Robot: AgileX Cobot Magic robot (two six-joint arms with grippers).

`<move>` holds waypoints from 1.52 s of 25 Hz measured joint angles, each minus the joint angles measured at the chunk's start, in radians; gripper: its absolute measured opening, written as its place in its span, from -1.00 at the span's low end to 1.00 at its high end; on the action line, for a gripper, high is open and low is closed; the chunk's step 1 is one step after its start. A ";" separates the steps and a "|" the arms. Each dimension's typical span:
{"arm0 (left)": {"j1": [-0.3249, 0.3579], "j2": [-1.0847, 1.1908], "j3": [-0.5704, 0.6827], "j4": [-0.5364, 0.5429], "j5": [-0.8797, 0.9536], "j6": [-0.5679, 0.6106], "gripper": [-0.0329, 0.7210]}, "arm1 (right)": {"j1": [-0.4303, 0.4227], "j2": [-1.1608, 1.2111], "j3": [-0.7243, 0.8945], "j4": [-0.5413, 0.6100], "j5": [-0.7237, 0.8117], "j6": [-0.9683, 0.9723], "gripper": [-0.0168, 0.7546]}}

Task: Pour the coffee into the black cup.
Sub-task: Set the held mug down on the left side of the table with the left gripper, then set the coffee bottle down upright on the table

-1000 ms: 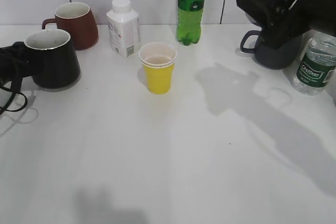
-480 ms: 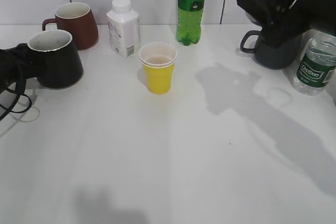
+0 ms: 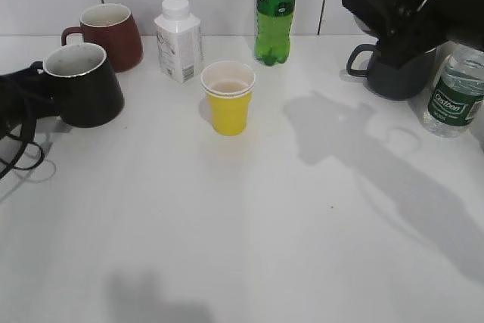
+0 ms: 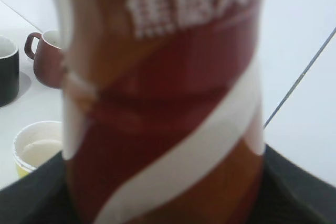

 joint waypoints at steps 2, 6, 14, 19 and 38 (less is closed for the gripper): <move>0.000 -0.001 0.029 -0.006 -0.003 0.000 -0.10 | 0.000 0.000 0.000 0.000 0.000 0.000 0.43; 0.000 -0.023 0.086 -0.015 -0.028 -0.001 -0.08 | 0.000 0.000 0.000 0.002 0.000 0.000 0.43; 0.000 -0.124 0.211 -0.039 -0.009 -0.001 -0.08 | 0.001 0.052 0.000 0.299 0.001 0.000 0.43; 0.000 -0.165 0.255 -0.044 -0.004 -0.001 -0.08 | 0.001 0.145 -0.003 0.364 0.001 0.000 0.43; 0.000 -0.436 0.334 0.143 -0.004 -0.012 -0.09 | 0.001 0.610 -0.004 0.377 -0.388 -0.002 0.43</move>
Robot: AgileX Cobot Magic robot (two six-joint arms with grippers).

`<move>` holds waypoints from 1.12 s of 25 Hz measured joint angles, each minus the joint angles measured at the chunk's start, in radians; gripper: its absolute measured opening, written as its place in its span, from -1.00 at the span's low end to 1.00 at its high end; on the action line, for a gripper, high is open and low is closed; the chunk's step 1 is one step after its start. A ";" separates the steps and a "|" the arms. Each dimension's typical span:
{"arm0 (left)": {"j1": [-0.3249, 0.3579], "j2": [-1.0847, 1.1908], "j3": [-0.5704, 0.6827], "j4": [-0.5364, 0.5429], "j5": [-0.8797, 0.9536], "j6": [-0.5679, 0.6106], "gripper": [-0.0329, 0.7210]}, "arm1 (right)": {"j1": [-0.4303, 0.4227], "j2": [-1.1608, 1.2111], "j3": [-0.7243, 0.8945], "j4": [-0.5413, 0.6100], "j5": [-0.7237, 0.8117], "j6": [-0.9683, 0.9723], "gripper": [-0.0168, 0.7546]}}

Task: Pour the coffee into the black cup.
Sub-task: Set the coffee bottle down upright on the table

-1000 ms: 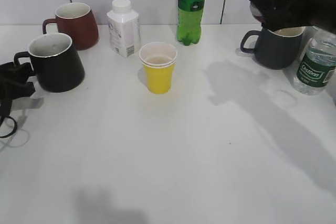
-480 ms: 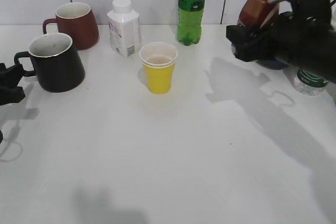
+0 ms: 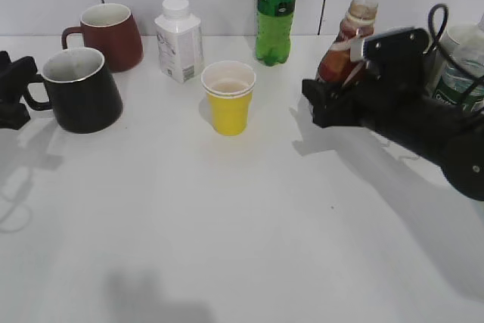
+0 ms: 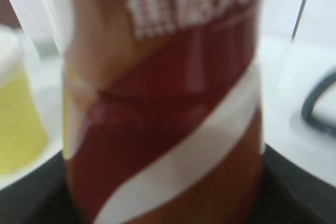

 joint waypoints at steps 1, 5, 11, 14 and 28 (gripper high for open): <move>0.000 -0.010 0.000 0.000 0.000 0.000 -0.09 | 0.000 0.020 0.000 0.002 -0.007 -0.001 0.43; 0.000 -0.024 0.000 0.002 0.000 0.000 -0.09 | 0.000 0.070 -0.009 0.009 -0.017 -0.019 0.43; 0.000 -0.025 0.000 0.002 0.001 -0.001 -0.09 | 0.000 0.088 -0.020 0.010 -0.015 -0.028 0.43; 0.000 -0.025 0.000 0.002 0.001 -0.001 -0.09 | 0.000 0.088 -0.020 0.011 -0.010 -0.030 0.43; 0.000 -0.026 0.000 0.003 0.001 -0.002 -0.09 | 0.000 0.093 -0.027 0.012 0.012 -0.035 0.48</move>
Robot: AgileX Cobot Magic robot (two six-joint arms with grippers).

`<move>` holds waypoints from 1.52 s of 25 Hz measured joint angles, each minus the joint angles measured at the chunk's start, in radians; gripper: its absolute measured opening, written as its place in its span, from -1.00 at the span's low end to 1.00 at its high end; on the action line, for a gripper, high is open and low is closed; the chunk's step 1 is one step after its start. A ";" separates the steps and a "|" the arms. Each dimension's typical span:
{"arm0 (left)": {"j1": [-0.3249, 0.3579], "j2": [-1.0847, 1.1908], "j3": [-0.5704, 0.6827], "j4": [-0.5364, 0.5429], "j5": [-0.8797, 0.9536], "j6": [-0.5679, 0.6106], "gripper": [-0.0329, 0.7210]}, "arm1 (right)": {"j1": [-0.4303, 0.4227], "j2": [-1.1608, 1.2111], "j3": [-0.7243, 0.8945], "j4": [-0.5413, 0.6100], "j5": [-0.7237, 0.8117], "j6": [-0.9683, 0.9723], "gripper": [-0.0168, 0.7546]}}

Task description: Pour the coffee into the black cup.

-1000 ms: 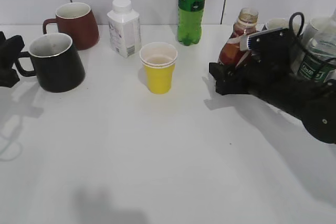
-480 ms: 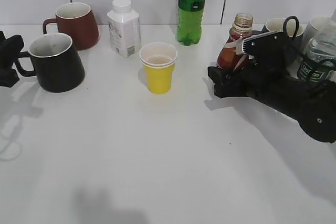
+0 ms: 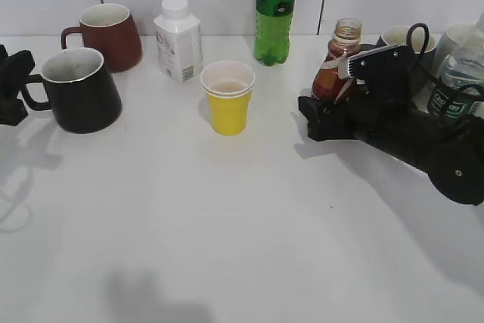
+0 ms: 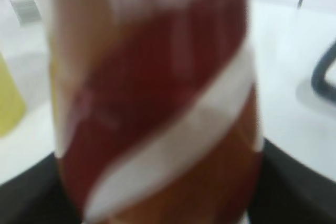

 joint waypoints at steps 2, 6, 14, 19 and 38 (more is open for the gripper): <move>0.000 0.000 0.000 0.001 0.000 0.000 -0.09 | 0.000 0.000 0.002 0.000 0.009 0.002 0.59; 0.000 0.000 0.000 0.011 0.000 -0.001 -0.09 | 0.000 -0.018 0.033 0.000 0.043 0.010 0.70; -0.007 -0.005 -0.003 0.022 0.019 -0.029 -0.09 | 0.000 -0.112 0.120 0.011 0.057 0.013 0.71; -0.078 -0.049 -0.048 -0.031 0.237 -0.087 -0.09 | 0.000 -0.198 0.146 0.012 0.190 0.013 0.70; -0.378 -0.358 -0.366 -0.183 1.541 -0.405 -0.09 | 0.000 -0.621 -0.093 0.092 1.186 0.031 0.58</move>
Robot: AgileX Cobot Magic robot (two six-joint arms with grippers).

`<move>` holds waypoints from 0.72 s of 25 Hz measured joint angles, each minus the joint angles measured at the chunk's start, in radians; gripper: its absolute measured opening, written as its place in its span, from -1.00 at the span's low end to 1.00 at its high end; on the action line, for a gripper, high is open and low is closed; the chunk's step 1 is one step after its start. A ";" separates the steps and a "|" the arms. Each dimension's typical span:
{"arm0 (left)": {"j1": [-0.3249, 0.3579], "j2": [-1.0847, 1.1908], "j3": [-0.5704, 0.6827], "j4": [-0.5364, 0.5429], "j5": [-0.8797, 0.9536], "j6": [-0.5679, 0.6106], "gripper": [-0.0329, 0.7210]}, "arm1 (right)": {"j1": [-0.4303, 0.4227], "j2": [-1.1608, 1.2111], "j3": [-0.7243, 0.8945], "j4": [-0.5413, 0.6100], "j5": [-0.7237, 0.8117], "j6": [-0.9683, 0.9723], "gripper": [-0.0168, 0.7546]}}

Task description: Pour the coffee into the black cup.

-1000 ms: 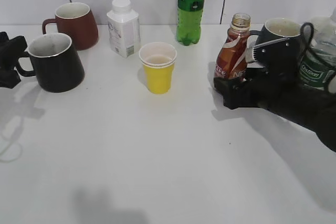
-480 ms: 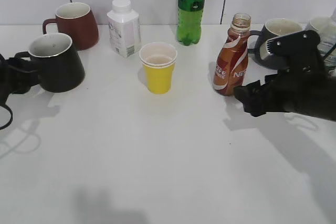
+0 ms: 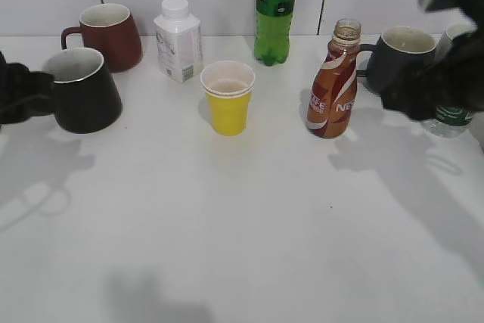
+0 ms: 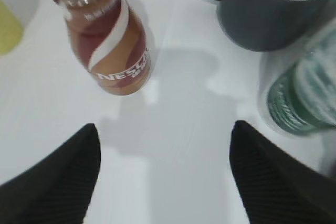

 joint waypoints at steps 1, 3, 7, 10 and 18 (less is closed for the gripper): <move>-0.019 -0.022 -0.023 -0.006 0.059 0.000 -0.09 | 0.000 -0.021 -0.030 0.010 0.071 0.000 0.58; -0.055 -0.075 -0.065 -0.010 0.164 0.001 -0.09 | 0.000 -0.067 -0.074 0.035 0.167 -0.001 0.58; -0.118 -0.192 -0.100 -0.011 0.298 0.045 -0.09 | 0.000 -0.169 -0.108 0.096 0.297 -0.042 0.58; -0.147 -0.274 -0.100 -0.012 0.359 0.102 -0.09 | 0.000 -0.257 -0.109 0.128 0.379 -0.061 0.58; -0.158 -0.523 -0.102 -0.017 0.546 0.219 -0.09 | 0.000 -0.584 -0.017 0.151 0.546 -0.065 0.57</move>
